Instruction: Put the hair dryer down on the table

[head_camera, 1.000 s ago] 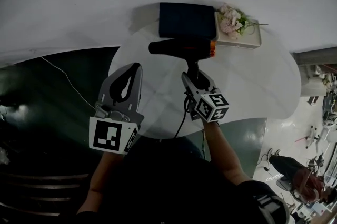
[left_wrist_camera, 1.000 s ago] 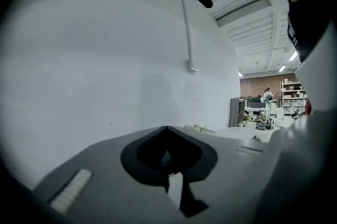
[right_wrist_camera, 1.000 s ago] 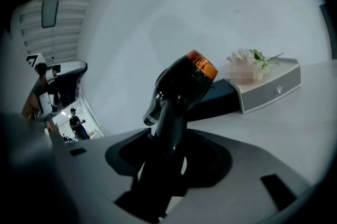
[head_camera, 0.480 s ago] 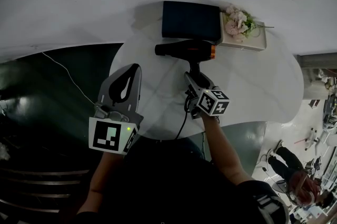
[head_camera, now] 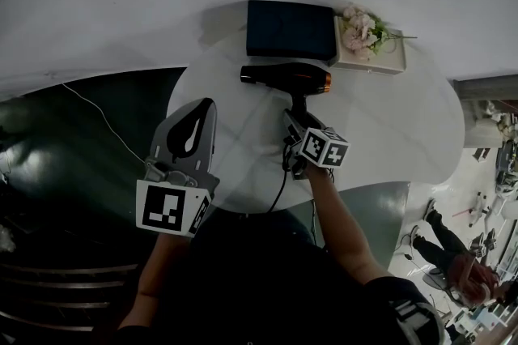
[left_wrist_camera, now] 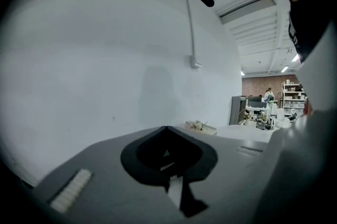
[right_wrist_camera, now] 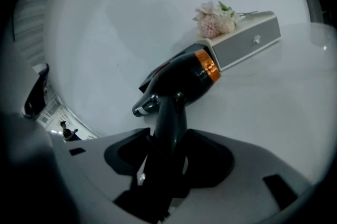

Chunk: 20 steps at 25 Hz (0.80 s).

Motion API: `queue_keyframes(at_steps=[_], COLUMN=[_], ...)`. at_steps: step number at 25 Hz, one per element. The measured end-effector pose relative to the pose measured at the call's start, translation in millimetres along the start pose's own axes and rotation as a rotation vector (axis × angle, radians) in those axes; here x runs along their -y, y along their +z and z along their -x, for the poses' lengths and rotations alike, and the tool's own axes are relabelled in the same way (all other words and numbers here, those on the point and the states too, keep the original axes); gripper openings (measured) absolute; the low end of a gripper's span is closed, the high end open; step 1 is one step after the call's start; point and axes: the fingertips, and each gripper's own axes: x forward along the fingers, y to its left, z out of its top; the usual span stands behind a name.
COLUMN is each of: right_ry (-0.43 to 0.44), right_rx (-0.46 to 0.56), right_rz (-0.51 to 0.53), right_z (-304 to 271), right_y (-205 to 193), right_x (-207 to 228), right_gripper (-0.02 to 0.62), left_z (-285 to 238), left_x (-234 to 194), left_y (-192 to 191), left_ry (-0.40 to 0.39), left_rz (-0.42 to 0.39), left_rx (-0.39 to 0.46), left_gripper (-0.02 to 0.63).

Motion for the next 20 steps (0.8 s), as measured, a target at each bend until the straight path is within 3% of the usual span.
queue_keyframes(at_steps=[5,10,11,12,15,20], right_ry=[-0.142,-0.230,-0.249,-0.267,-0.298,-0.319], right_rx=[0.010,0.108,0.132,0.161,0.271,0.446], right_rz=[0.056,0.189,0.219,0.246,0.316,0.427], right_z=[13.3,55.8,67.1,79.4,119.7,190.1], right_y=[11.0,39.5,45.4,51.3,69.8,100.5], right_x=[5.7,-14.6,-21.6,-29.4,-57.3,-110.1], right_gripper=[0.287,0.293,0.272,0.198,0.074,0.021], left_z=[12.0,26.0,29.5,33.4,45.5,61.3], left_x=[6.6,15.6,17.9,20.7,30.7,45.6], left_y=[1.3,6.0,7.6,9.3,15.7,33.0], left_ry=[-0.016,-0.054,-0.063,-0.073,-0.108,-0.153], left_rz=[0.002,-0.003,-0.005,-0.006,-0.009,-0.017], left_rx=[0.014,0.051,0.060,0.070,0.104,0.165], left_gripper=[0.012,0.011,0.011,0.012,0.011,0.011])
